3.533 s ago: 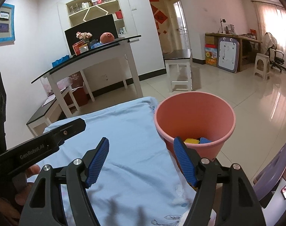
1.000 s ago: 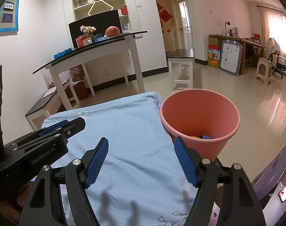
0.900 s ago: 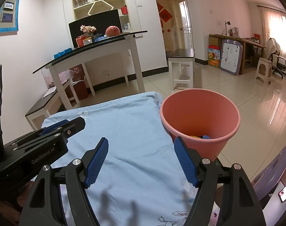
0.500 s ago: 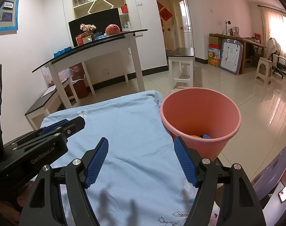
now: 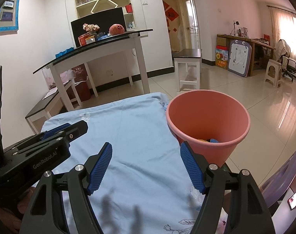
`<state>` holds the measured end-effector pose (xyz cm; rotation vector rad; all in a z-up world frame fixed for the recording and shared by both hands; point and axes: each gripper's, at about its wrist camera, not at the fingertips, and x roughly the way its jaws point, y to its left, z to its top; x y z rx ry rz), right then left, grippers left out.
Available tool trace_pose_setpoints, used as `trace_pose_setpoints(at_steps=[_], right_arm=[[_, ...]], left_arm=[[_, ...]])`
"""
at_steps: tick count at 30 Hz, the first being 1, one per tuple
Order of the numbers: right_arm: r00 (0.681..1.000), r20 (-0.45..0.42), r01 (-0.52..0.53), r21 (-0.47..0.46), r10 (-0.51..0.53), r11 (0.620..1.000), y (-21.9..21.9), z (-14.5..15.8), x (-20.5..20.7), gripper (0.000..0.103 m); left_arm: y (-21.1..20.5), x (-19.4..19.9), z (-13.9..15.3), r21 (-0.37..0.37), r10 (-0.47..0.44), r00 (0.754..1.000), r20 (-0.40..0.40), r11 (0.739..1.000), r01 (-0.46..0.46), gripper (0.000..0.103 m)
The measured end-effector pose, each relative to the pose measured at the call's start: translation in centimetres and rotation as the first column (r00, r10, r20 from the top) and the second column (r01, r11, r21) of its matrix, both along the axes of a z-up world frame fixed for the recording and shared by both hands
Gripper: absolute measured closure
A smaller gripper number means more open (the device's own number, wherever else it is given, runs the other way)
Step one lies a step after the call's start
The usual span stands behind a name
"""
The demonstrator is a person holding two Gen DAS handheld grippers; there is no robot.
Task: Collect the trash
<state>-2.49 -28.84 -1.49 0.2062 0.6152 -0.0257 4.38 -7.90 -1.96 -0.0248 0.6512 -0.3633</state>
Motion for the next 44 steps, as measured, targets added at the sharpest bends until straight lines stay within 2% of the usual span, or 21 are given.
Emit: trace_pose_setpoints(at_steps=[23,44], right_arm=[[1.000,-0.005,0.002,-0.001,-0.002,1.000,-0.2,-0.2,0.0,0.032],[1.000,-0.008,0.003,0.000,-0.003,1.000,-0.1,0.0,0.3,0.032]], left_arm=[[0.0,0.0,0.0,0.000,0.001,1.000,-0.001,1.000,-0.001,0.065],[0.1,0.1,-1.2,0.012,0.008,1.000,-0.022,1.000,-0.008,0.065]])
